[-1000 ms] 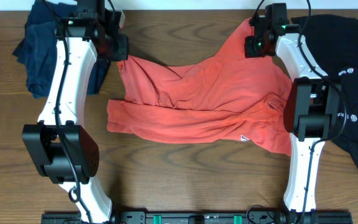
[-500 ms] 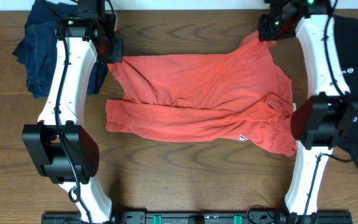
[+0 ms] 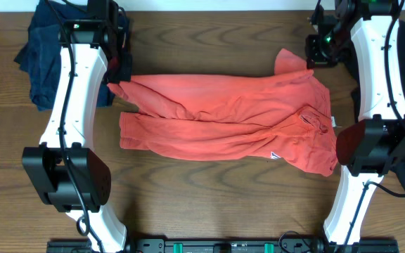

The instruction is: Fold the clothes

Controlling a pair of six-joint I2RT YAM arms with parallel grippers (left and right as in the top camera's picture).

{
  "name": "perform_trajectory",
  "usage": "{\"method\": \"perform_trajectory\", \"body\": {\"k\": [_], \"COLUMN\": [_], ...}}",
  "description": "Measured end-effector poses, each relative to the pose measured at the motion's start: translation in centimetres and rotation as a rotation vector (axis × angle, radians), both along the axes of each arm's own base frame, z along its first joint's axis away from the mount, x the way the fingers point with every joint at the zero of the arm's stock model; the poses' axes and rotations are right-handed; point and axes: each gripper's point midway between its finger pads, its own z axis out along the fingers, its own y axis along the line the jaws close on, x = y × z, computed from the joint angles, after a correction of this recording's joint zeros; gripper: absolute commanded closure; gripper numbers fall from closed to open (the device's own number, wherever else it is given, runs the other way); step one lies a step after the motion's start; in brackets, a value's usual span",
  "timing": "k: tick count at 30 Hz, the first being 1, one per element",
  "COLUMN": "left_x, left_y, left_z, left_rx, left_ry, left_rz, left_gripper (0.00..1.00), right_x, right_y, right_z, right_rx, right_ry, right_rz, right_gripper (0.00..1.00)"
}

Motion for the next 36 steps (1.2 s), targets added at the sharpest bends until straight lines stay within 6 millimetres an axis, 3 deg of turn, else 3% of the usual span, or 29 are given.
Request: {"method": "perform_trajectory", "body": {"k": [5,14,17,20,24,27,31,36], "left_x": [-1.9,-2.5,-0.8,2.6,7.6,9.9,11.1,10.5], "left_y": [0.2,0.3,0.2,0.1,-0.1,-0.2,-0.2,-0.2], "left_z": [-0.3,-0.9,-0.9,-0.1,2.3,4.1,5.1,4.6], "left_rx": [0.008,0.004,-0.001,-0.013,-0.029,-0.038,-0.042,-0.04], "left_ry": [0.073,0.094,0.027,-0.12,-0.349,-0.47,-0.535,-0.504], "left_rz": [0.014,0.055,0.06,0.065,0.067,0.066,0.066,0.066], "left_gripper": [0.94,0.94,0.94,0.94,0.94,0.94,0.94,0.94], "right_x": [-2.0,-1.8,-0.5,1.4,3.9,6.1,8.5,9.0], "right_y": [-0.7,-1.0,-1.1,-1.0,-0.8,-0.7,-0.7,-0.7], "right_z": [-0.2,-0.8,-1.2,-1.1,-0.6,0.0,1.0,1.3], "right_rx": [-0.042,-0.06,-0.063,-0.06,-0.051,-0.048,-0.048,-0.048], "right_ry": [0.082,0.081,0.034,-0.043,-0.147,-0.242,-0.348,-0.372], "right_rz": [0.007,0.011,0.013,0.011,0.013,0.015,0.017,0.019], "right_gripper": [0.99,0.99,0.99,0.99,0.99,0.99,0.99,0.99]}}
